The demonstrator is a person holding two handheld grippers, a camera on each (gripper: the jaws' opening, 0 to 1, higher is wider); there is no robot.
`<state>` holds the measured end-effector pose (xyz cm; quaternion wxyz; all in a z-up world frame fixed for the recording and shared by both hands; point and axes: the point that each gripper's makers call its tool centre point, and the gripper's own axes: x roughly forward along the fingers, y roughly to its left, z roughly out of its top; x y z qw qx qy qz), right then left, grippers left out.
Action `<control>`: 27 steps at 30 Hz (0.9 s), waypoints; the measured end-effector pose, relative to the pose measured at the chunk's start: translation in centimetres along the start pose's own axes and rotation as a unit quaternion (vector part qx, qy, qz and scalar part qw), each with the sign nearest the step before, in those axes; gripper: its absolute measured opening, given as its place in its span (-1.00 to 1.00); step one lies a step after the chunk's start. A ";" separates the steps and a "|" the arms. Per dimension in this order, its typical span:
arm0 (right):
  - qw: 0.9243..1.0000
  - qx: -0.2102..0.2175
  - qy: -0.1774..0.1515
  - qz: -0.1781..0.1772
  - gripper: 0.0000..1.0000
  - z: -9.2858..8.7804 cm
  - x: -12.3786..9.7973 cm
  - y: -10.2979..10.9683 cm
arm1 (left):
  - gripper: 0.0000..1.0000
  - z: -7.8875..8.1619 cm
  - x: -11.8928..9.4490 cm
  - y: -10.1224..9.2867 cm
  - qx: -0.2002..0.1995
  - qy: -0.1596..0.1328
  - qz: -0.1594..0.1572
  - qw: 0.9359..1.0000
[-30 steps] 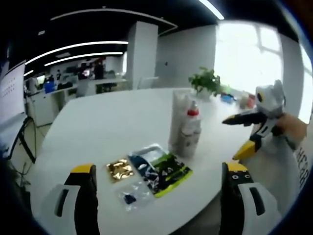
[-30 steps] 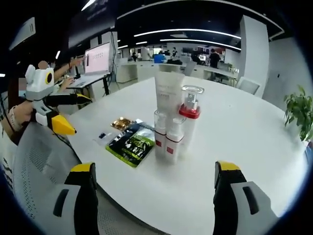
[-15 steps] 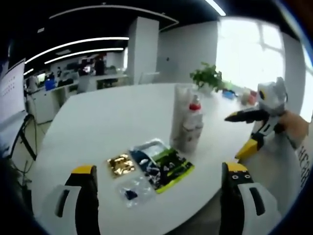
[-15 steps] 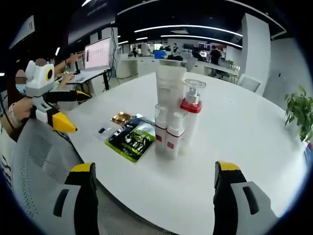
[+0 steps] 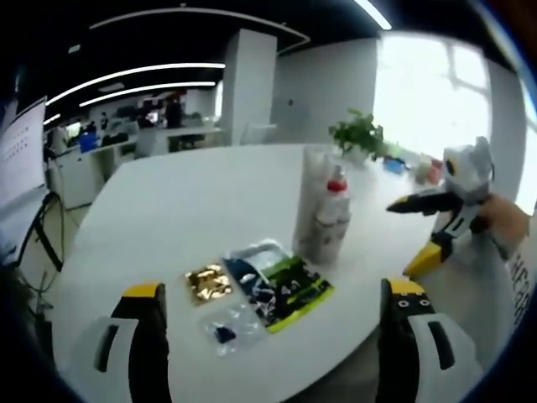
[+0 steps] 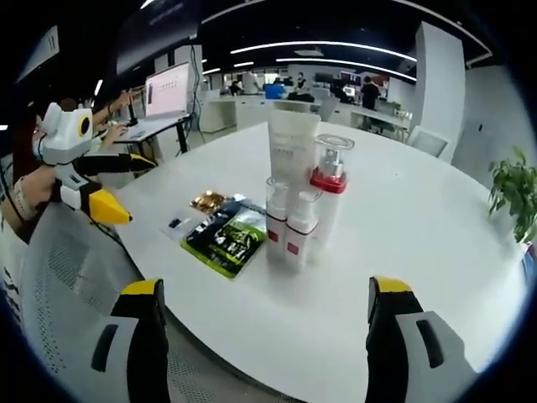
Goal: Arrange the skincare products in the storage area until every visible bottle or jar stands upright without overlapping.
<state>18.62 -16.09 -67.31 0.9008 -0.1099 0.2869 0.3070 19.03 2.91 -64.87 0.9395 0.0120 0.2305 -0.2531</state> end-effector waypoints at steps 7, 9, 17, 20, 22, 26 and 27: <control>1.000 -0.002 0.004 0.001 0.99 -0.2 0.0 0.1 | 0.98 0.0 0.0 0.1 0.002 0.000 0.001 1.000; 1.000 -0.002 0.005 0.000 0.99 -0.2 0.0 0.1 | 0.98 0.0 -0.1 0.1 0.002 0.001 0.001 1.000; 1.000 -0.001 0.006 0.002 0.99 -0.3 0.0 0.3 | 0.98 -0.1 0.0 0.0 0.005 0.004 -0.001 1.000; 1.000 -0.004 0.007 0.004 0.99 -0.3 0.1 0.3 | 0.98 -0.2 -0.1 0.0 0.005 0.005 0.000 1.000; 1.000 -0.006 0.007 0.006 0.99 -0.2 0.0 0.4 | 0.98 -0.1 -0.1 0.0 0.006 0.003 0.002 1.000; 1.000 -0.005 0.006 0.004 0.99 -0.2 0.0 0.3 | 0.98 -0.2 -0.1 0.0 0.005 0.005 0.001 1.000; 1.000 -0.005 0.007 0.004 0.99 -0.2 0.0 0.3 | 0.98 -0.2 -0.1 0.0 0.006 0.006 0.001 1.000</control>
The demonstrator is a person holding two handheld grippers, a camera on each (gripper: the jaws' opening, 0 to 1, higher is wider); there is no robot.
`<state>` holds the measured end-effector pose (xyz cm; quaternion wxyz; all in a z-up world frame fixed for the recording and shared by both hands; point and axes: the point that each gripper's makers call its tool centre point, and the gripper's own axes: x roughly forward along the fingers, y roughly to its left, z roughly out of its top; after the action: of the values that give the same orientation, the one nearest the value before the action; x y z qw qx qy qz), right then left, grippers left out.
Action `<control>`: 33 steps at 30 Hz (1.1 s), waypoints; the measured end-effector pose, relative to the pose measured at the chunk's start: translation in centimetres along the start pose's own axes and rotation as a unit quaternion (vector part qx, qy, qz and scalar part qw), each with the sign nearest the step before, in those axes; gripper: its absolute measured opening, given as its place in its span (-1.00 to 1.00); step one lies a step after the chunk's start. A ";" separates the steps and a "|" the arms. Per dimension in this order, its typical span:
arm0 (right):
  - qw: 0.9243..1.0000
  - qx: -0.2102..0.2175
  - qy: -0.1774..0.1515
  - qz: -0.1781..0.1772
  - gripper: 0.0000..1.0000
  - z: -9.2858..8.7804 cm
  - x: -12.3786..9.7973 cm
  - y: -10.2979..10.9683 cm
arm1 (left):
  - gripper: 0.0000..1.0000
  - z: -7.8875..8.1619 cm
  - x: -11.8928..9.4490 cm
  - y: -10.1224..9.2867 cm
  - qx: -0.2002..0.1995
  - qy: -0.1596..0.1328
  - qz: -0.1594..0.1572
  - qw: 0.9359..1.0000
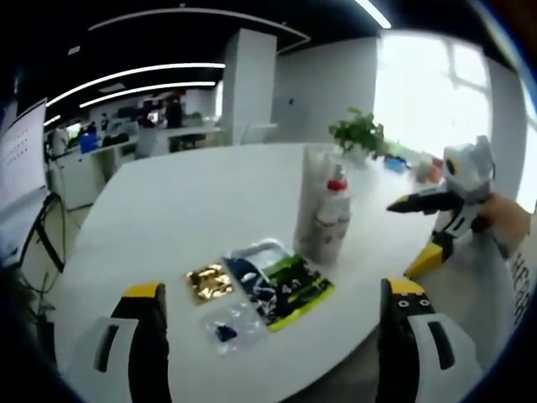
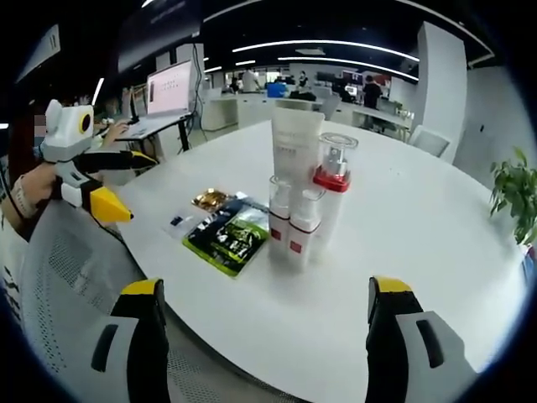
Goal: Arrange the skincare products in the storage area until every visible bottle or jar stands upright without overlapping.
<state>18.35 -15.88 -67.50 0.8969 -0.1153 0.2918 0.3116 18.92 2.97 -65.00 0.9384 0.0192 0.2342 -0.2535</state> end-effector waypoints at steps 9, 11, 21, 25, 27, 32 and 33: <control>1.000 -0.004 0.002 0.004 0.99 0.0 0.0 0.2 | 0.98 0.3 0.0 -0.9 0.004 0.000 0.001 1.000; 1.000 -0.006 0.003 0.005 0.99 0.0 0.0 0.2 | 0.98 0.3 0.0 -1.0 0.004 0.000 0.000 1.000; 1.000 -0.007 0.005 0.006 0.99 -0.3 -0.1 0.4 | 0.98 0.2 0.1 -1.4 0.007 0.005 -0.004 1.000; 1.000 -0.006 0.005 0.007 0.99 -0.3 -0.1 0.4 | 0.98 0.1 0.1 -1.5 0.010 0.008 -0.005 1.000; 1.000 -0.007 0.005 0.009 0.99 -0.3 -0.1 0.5 | 0.98 0.1 0.1 -1.5 0.009 0.008 -0.006 1.000; 1.000 -0.010 0.004 0.011 0.99 -0.2 0.0 0.6 | 0.98 0.1 0.1 -1.5 0.010 0.009 -0.006 1.000; 1.000 -0.011 0.006 0.013 0.99 -0.2 0.0 0.7 | 0.98 0.1 0.1 -1.4 0.011 0.010 -0.005 1.000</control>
<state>17.81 -15.43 -67.69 0.8899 -0.1227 0.2950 0.3255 18.29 1.67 -64.83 0.9344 0.0308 0.2406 -0.2609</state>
